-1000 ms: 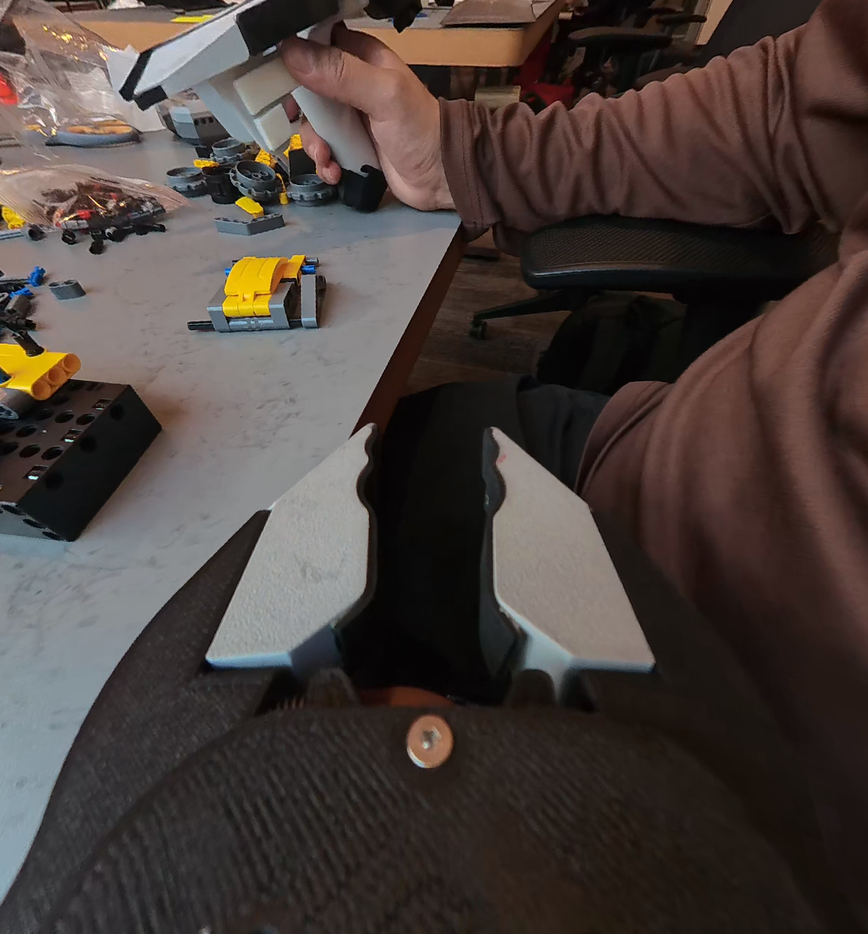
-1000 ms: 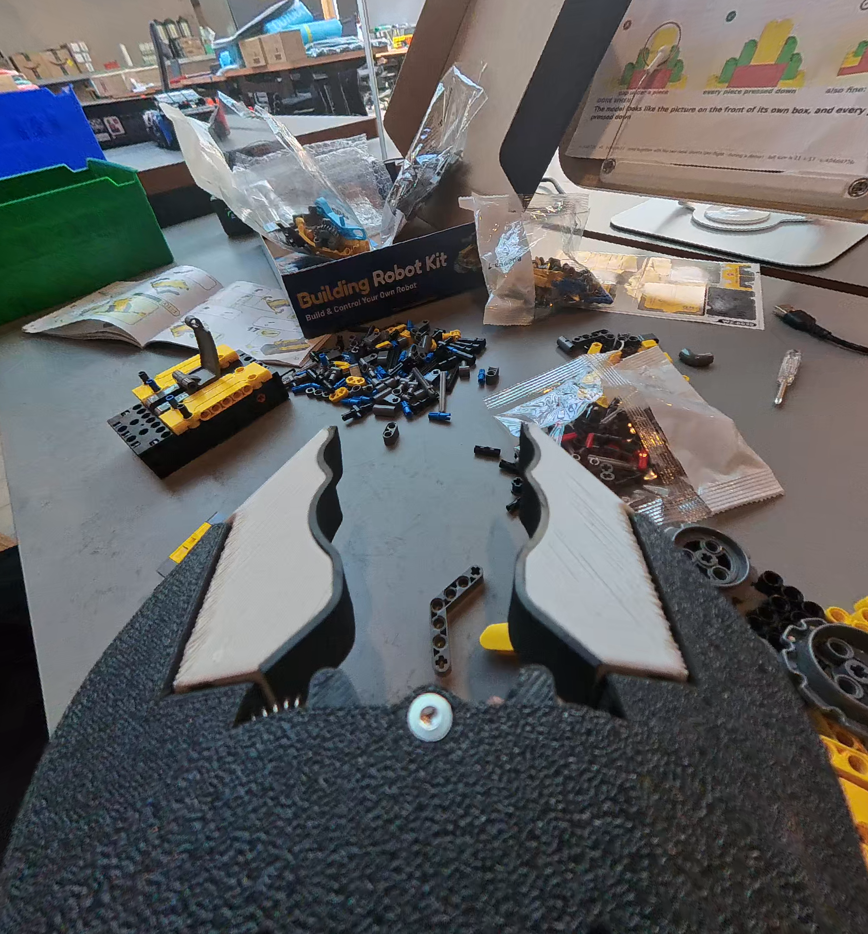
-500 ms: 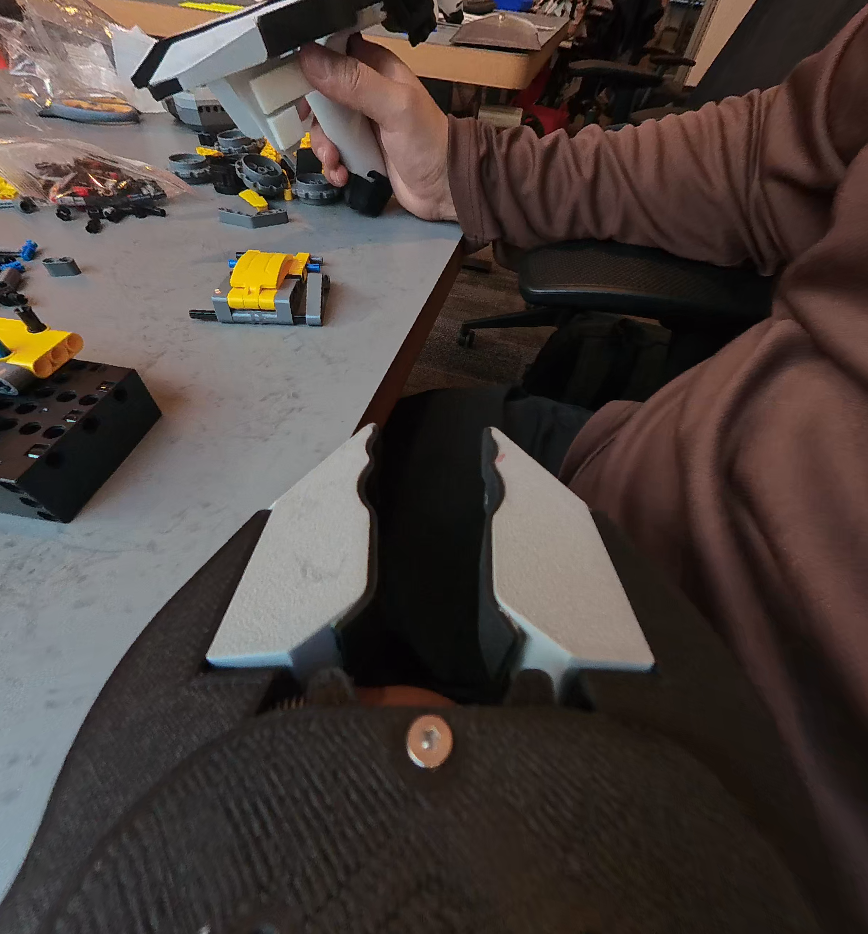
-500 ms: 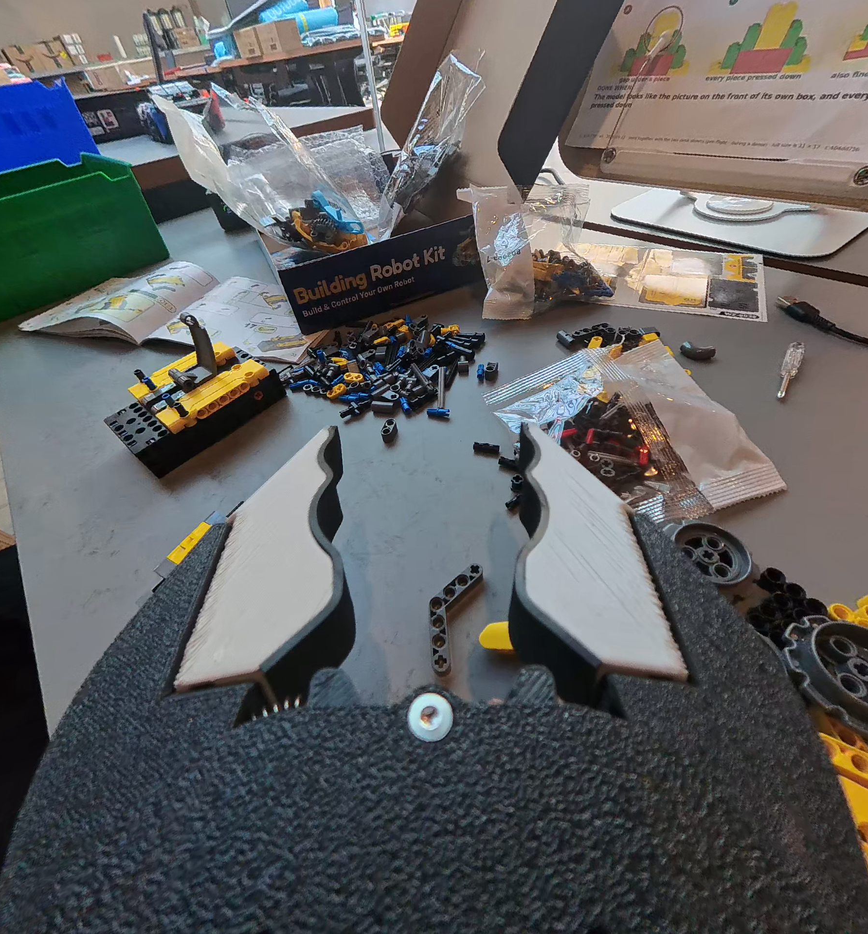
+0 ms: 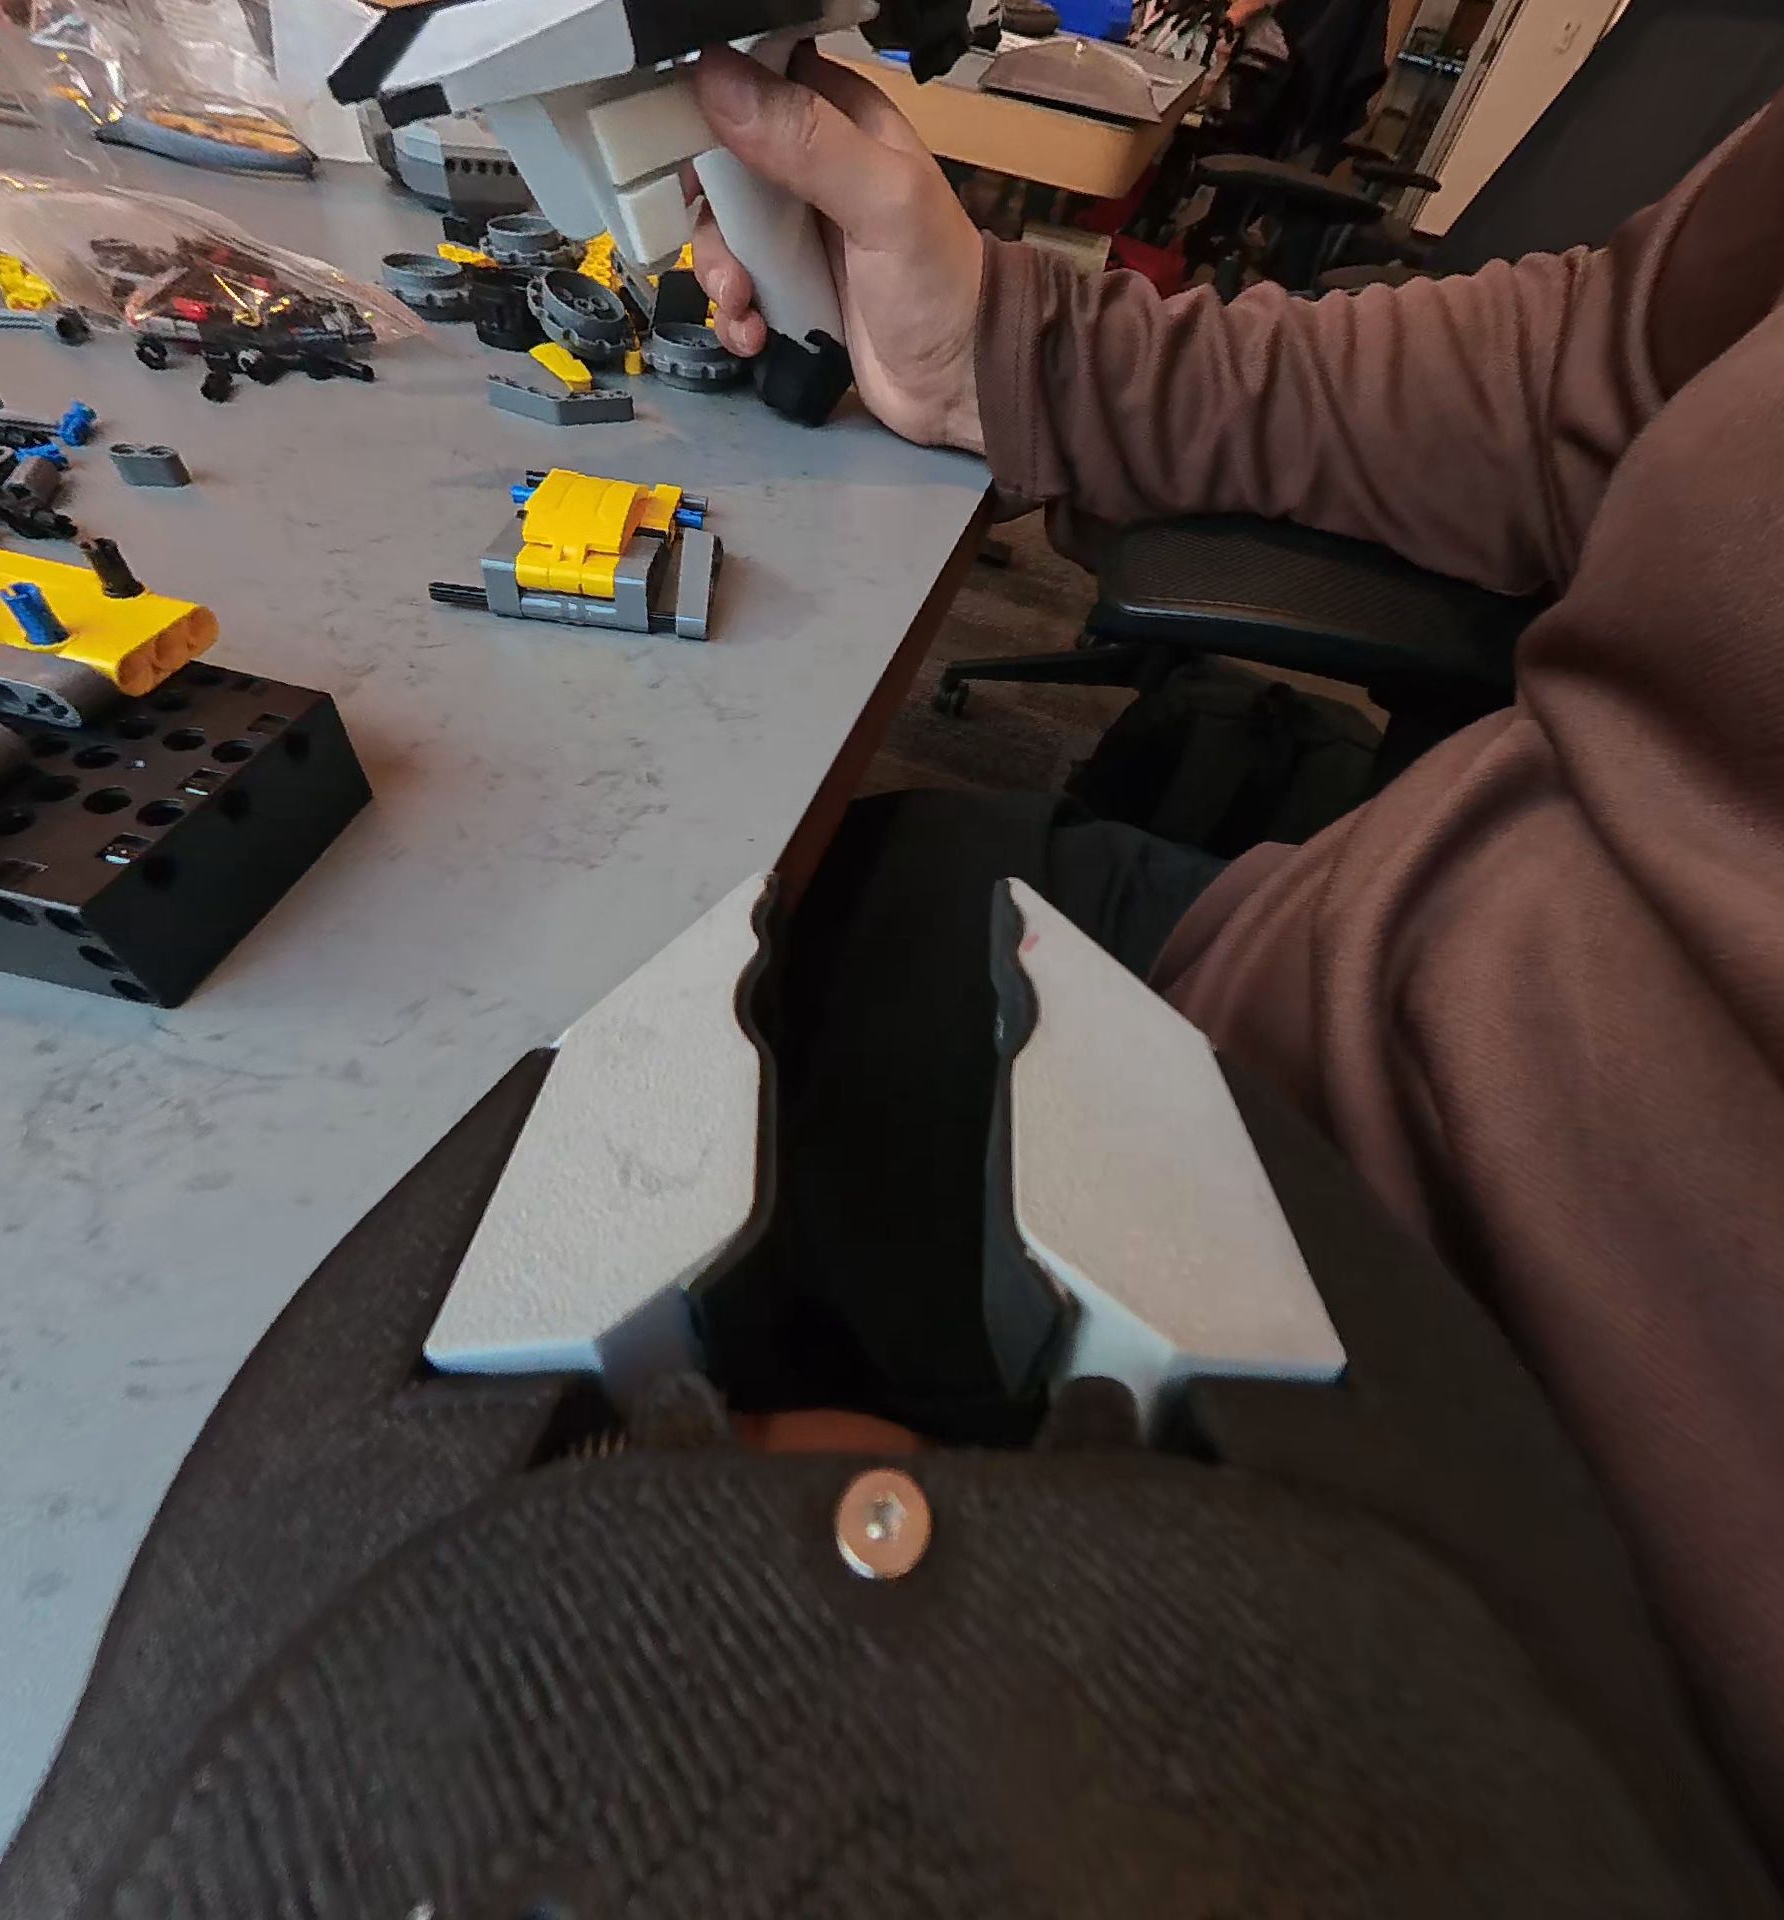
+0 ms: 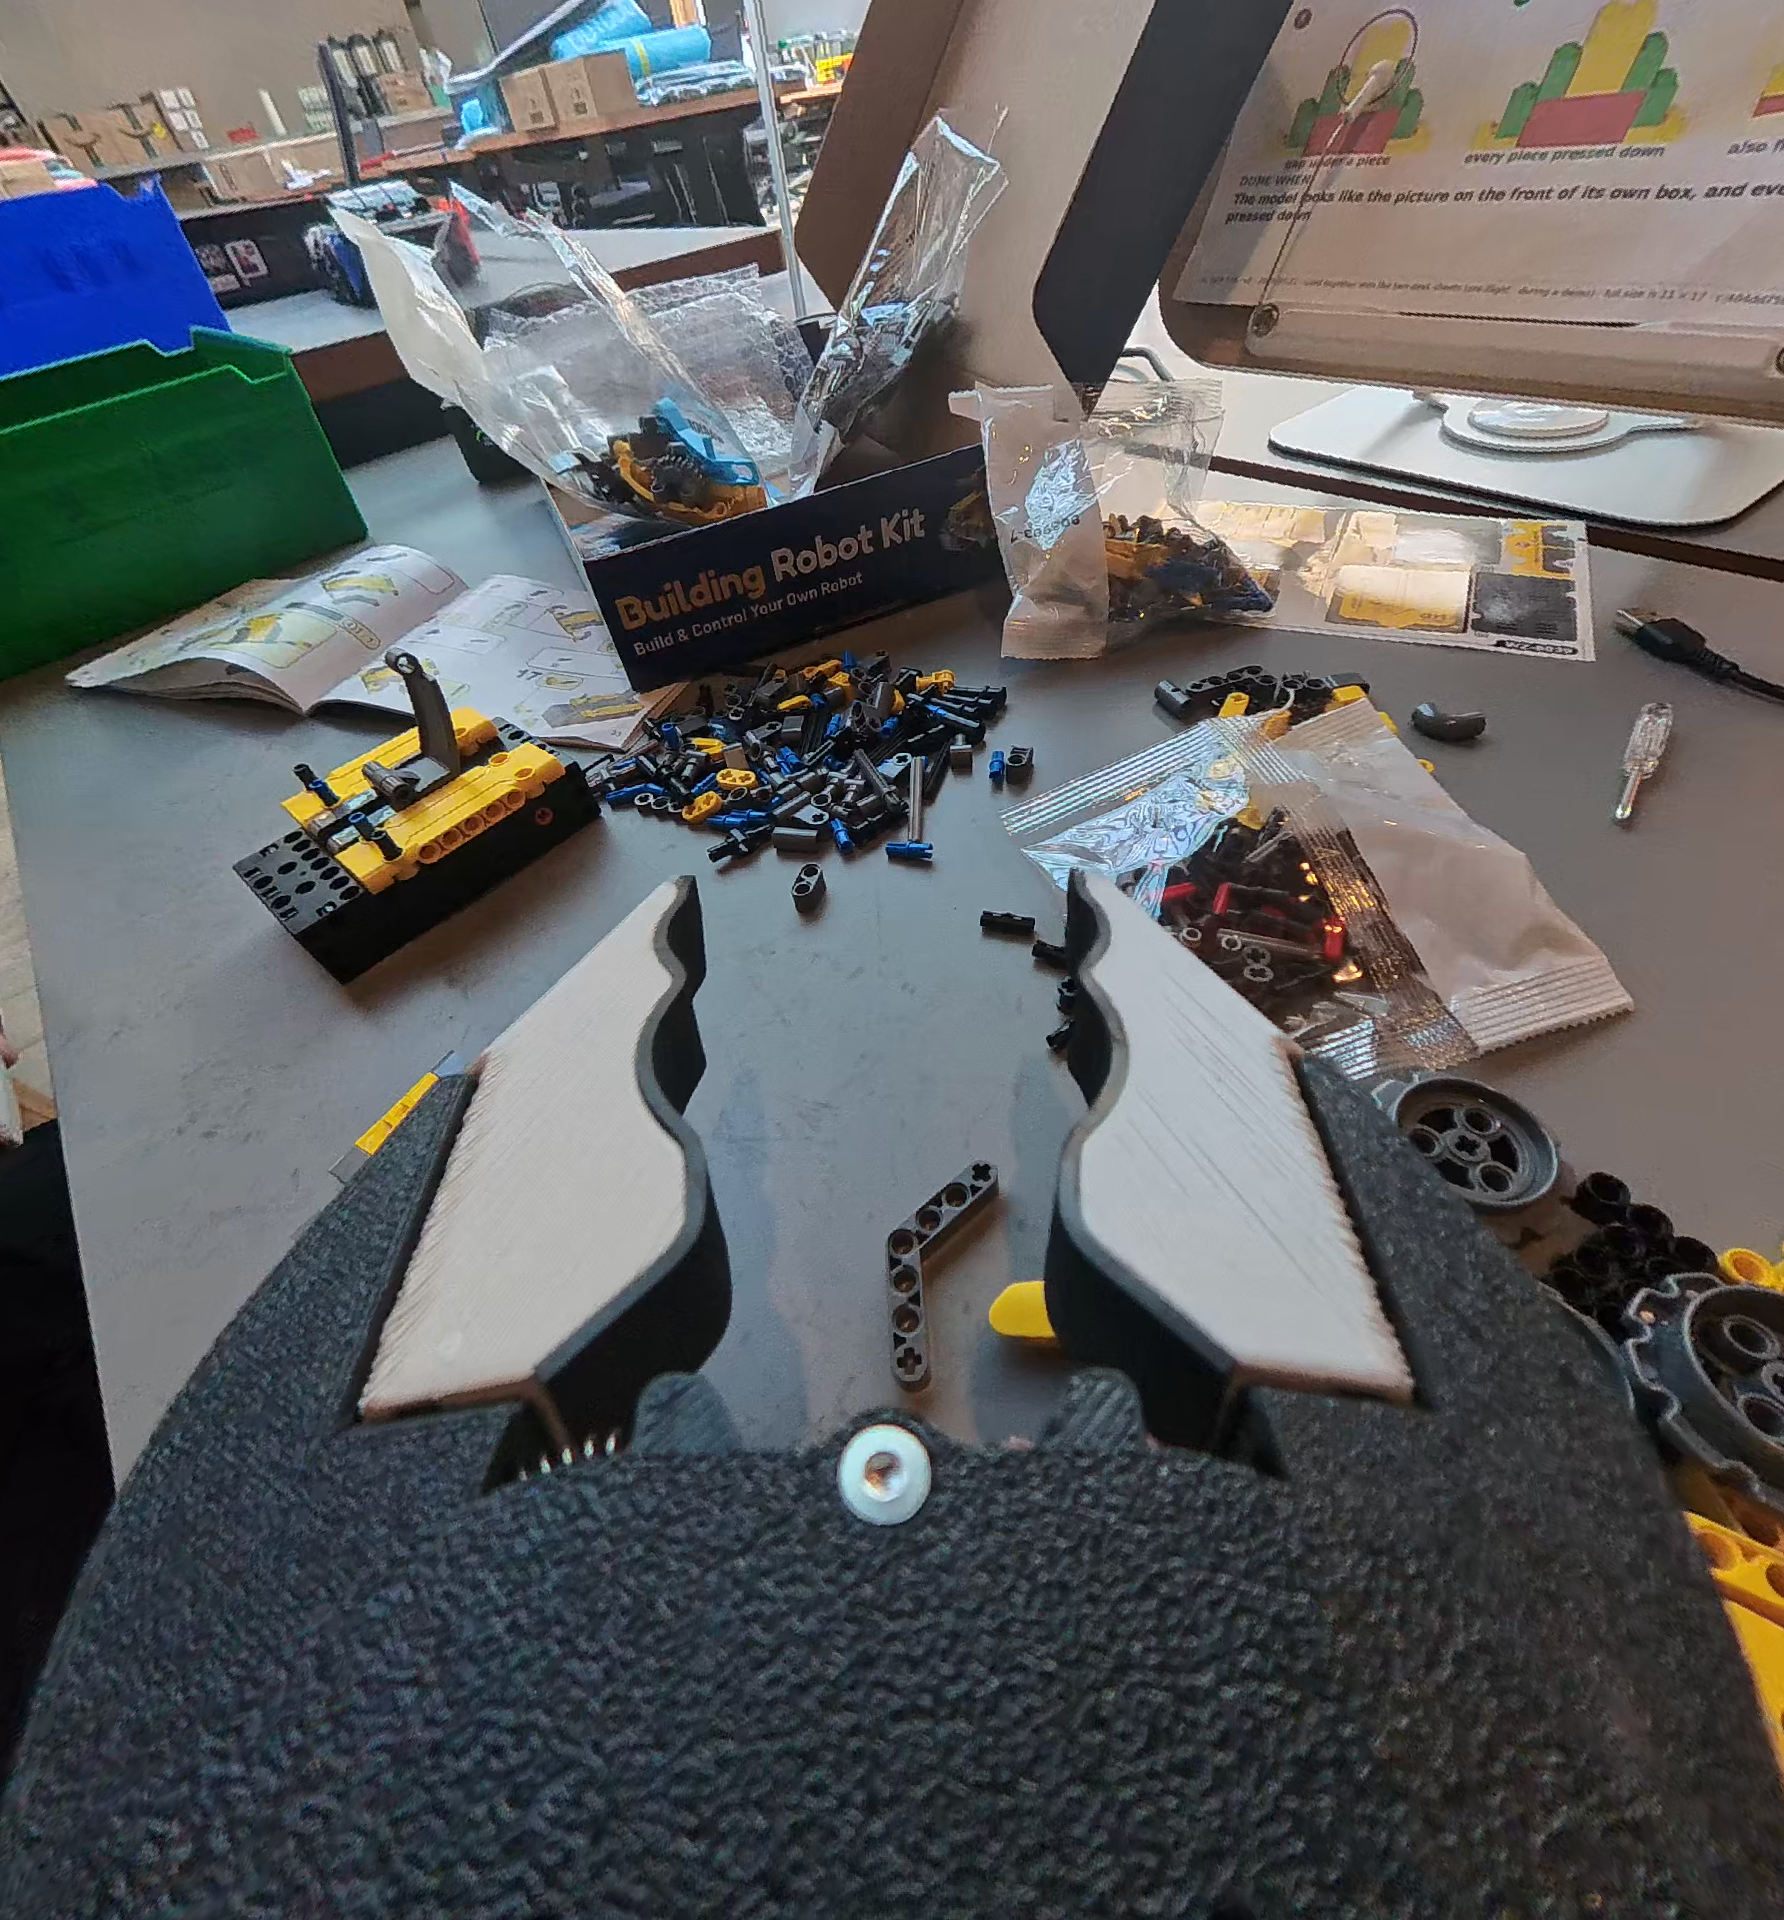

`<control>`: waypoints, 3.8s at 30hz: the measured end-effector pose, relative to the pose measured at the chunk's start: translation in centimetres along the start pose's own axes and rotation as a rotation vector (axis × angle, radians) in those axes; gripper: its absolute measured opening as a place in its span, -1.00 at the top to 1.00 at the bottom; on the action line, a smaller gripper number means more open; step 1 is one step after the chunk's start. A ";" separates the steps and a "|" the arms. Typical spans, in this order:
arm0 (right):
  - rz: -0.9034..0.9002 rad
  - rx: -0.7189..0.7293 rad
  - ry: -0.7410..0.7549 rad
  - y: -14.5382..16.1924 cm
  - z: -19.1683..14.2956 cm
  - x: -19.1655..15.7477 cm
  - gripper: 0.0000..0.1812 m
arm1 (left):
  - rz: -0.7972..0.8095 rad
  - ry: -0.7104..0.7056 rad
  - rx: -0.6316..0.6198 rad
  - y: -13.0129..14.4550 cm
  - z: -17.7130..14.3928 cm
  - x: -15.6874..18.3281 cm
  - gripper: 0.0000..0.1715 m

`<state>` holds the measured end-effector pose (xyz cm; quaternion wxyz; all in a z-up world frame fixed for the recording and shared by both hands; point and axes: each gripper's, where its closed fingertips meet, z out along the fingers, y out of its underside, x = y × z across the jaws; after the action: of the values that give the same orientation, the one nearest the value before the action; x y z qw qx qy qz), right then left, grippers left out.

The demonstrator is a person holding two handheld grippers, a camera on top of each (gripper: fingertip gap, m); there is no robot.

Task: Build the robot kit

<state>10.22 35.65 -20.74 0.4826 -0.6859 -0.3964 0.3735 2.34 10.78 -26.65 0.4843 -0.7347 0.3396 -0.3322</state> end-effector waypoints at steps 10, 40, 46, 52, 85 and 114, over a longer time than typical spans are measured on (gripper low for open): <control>0.007 0.012 -0.018 -0.2 0.0 -0.2 0.24 | -0.048 0.000 0.002 0.1 0.0 -0.7 0.57; -0.001 0.015 -0.086 -0.2 0.0 -1.4 0.26 | 0.078 -0.089 -0.026 0.6 3.4 3.3 0.57; -0.010 0.005 -0.095 -0.1 0.0 -1.7 0.26 | 0.077 -0.107 -0.017 0.4 3.4 3.4 0.57; -0.029 -0.024 -0.145 0.3 0.3 -2.6 0.26 | 0.102 -0.092 -0.047 1.0 3.3 3.2 0.57; -0.535 -0.806 -0.520 9.6 -0.1 -10.4 0.31 | -0.015 -0.200 -0.007 -0.3 0.8 -1.2 0.49; -0.343 -0.453 -0.489 5.1 -3.9 -9.2 0.26 | 0.144 -0.348 -0.257 -5.9 3.5 -6.1 0.12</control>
<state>10.95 24.77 -23.43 0.2654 -0.5896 -0.6815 0.3429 2.88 19.23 -23.20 0.4607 -0.8103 0.3420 -0.1190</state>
